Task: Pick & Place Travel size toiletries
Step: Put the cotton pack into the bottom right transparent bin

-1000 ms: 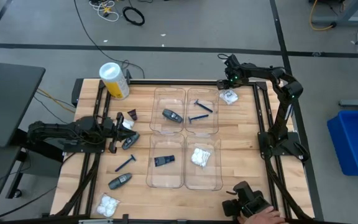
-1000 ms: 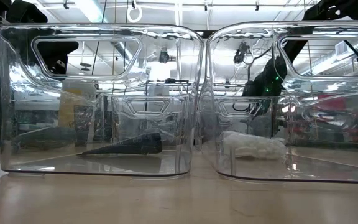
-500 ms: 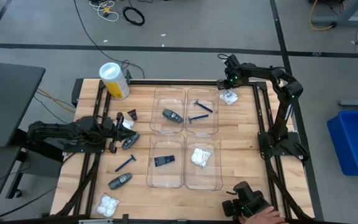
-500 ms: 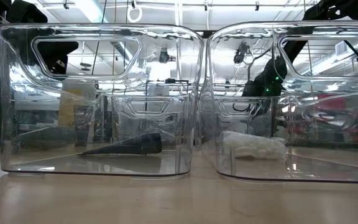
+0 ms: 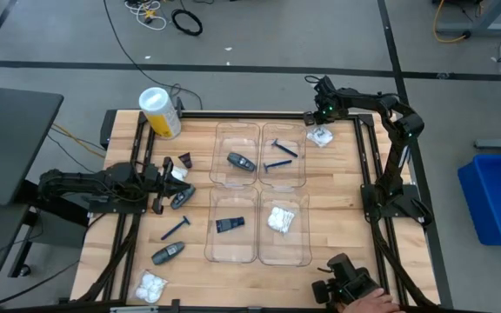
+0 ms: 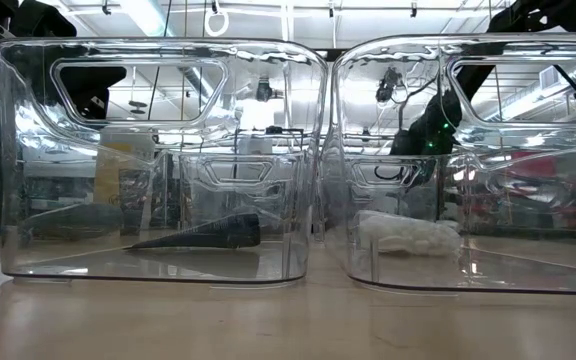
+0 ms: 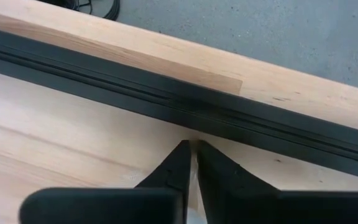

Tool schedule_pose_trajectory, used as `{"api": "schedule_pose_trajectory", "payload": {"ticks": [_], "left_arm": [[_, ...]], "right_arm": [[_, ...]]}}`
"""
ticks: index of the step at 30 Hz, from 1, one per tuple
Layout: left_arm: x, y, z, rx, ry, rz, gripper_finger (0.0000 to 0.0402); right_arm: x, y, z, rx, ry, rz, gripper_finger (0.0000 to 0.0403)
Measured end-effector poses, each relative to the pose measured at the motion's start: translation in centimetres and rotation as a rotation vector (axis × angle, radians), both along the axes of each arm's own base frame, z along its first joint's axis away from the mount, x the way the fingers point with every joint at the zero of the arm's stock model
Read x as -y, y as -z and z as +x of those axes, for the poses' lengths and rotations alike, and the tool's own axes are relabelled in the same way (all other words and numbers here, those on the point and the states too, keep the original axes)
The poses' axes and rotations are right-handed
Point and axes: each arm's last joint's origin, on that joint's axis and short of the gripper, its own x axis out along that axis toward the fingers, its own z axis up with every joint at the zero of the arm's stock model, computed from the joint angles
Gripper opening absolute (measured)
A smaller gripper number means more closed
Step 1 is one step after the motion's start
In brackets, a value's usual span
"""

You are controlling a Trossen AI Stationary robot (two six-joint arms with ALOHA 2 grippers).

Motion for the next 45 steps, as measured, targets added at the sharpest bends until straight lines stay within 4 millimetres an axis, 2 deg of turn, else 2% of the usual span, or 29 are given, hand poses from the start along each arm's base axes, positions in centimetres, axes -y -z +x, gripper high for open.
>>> {"api": "schedule_pose_trajectory", "payload": {"ticks": [12, 35, 39, 45], "left_arm": [[0.0, 0.0, 0.0, 0.000, 0.000, 0.000, 0.0022], [0.0, 0.0, 0.0, 0.000, -0.001, 0.000, 0.0022], [0.0, 0.0, 0.0, 0.000, 0.000, 0.000, 0.0022], [0.0, 0.0, 0.0, 0.000, 0.000, 0.000, 0.0022]], "right_arm": [[0.0, -0.1, -0.1, 0.005, 0.001, 0.003, 0.0004], [0.6, -1.7, 0.0, 0.024, -0.033, 0.017, 0.0000], [0.7, -2.6, 0.0, 0.036, -0.043, -0.024, 0.0000], [0.9, -5.0, -0.4, 0.076, -0.073, -0.130, 0.0000]]}}
